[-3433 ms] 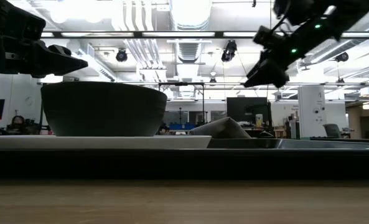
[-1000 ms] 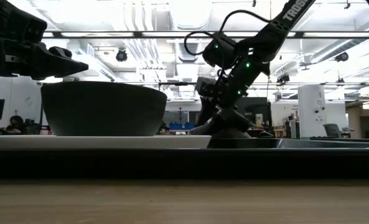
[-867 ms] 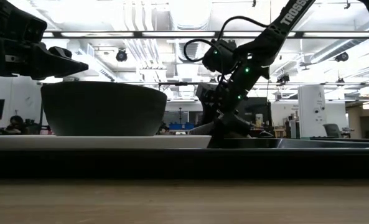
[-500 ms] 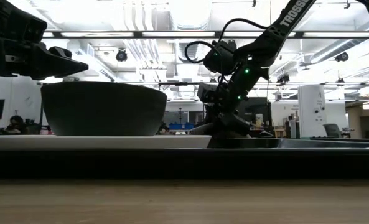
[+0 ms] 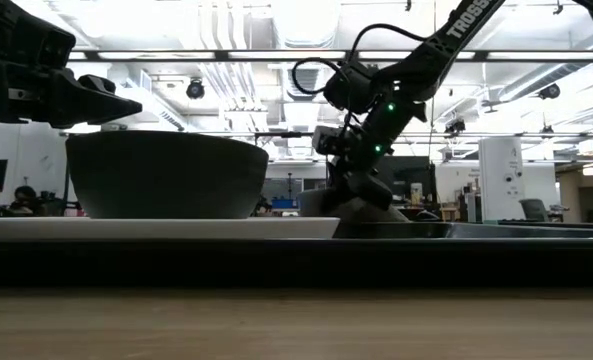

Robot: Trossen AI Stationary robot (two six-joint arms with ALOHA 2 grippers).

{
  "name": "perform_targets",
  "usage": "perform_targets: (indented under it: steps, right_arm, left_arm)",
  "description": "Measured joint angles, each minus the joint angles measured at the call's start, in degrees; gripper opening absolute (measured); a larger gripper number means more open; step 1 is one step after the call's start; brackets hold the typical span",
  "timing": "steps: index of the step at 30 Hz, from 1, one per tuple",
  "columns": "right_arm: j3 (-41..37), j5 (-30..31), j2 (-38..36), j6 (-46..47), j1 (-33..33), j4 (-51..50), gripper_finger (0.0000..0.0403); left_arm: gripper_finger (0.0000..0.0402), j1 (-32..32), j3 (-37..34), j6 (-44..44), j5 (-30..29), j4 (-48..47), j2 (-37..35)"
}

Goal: Set up tray
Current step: Put the gray napkin on the right side of the black tray

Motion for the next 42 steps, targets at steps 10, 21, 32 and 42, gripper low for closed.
perform_targets:
  steps: [10, 21, 32, 42]
  right_arm:
    - [4.08, 0.06, -0.31, 2.23, 1.56, -4.96, 0.0008]
    - [4.61, 0.52, -5.95, 6.46, 3.89, -6.01, 0.0008]
    - [0.28, -0.04, -17.21, 13.53, 7.47, -6.72, 0.0008]
    - [-4.64, -0.49, -26.09, 22.5, 12.64, -6.92, 0.0008]
  left_arm:
    - [0.0084, 0.02, -0.02, 0.0, 0.0, 0.0, 0.0]
    - [0.0084, 0.01, -0.01, -0.01, 0.0, 0.0, 0.04]
    - [0.0084, 0.01, -0.02, 0.0, 0.02, 0.0, 0.46]
    - [0.0084, 0.0, -0.02, 0.0, 0.0, 0.0, 0.68]
